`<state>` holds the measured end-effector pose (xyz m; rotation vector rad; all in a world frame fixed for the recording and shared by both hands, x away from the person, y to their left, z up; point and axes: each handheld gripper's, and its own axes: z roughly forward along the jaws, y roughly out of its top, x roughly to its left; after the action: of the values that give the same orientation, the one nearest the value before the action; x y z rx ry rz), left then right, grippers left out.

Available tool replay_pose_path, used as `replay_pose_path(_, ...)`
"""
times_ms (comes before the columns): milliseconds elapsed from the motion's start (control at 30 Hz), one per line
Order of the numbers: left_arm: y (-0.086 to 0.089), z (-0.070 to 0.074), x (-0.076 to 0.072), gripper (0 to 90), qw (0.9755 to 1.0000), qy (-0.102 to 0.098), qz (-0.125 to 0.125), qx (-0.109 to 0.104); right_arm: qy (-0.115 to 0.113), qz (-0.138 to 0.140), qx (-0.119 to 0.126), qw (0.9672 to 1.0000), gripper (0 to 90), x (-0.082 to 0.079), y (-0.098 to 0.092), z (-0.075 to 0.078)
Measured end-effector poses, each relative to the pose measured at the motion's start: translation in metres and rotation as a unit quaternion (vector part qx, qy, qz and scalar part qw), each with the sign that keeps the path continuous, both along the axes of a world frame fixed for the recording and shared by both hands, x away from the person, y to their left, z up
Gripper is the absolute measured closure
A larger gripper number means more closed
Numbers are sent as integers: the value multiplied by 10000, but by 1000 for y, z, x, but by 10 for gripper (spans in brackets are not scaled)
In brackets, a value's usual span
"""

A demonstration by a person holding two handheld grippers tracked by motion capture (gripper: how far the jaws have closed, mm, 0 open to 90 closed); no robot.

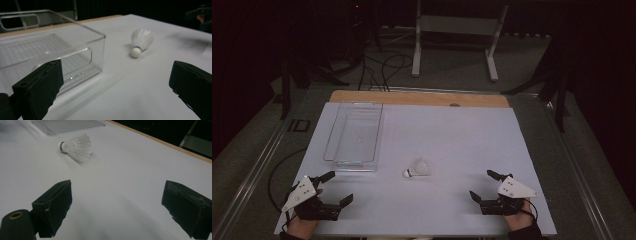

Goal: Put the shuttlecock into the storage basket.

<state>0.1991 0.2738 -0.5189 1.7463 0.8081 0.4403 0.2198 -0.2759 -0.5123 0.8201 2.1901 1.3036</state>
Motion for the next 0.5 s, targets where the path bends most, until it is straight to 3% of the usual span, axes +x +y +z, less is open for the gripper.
replay_pose_path(233, -3, 13, 4, 0, 9999, 43, -151, -37, -36, -11, -24, 10000, 94, 0, 2, 0)
replay_pose_path(500, 1, 28, 8, 0, 9993, 102, -355, 90, -56, 26, 20, 10000, 94, -1, 2, 2)
